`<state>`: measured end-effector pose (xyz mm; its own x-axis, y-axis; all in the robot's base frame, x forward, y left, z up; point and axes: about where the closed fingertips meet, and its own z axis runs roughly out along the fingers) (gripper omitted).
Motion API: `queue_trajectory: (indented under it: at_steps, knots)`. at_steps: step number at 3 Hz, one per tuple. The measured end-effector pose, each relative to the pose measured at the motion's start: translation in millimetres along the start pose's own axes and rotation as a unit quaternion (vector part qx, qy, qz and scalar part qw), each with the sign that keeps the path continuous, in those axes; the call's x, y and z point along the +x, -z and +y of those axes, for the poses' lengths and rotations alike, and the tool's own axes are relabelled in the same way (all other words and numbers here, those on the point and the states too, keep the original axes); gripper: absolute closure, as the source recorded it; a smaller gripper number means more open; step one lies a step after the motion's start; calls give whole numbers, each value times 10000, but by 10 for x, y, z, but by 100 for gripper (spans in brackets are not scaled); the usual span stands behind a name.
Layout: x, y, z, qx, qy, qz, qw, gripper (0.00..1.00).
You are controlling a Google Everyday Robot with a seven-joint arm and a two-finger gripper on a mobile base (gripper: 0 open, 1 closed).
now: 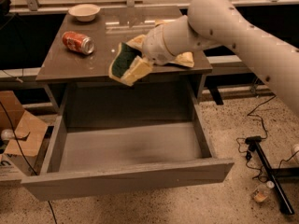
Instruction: Pick sponge from top drawer and place on counter
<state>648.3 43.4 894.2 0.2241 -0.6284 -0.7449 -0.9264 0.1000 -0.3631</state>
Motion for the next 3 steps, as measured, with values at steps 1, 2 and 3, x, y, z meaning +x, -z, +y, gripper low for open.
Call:
queue_trajectory:
  at_steps: [1, 2, 3]
  knots:
    - [-107, -235, -302, -93, 164, -206, 9996, 100]
    - [-227, -460, -577, -186, 284, -379, 9987, 100]
    - [-314, -673, -817, -245, 353, -506, 9978, 100]
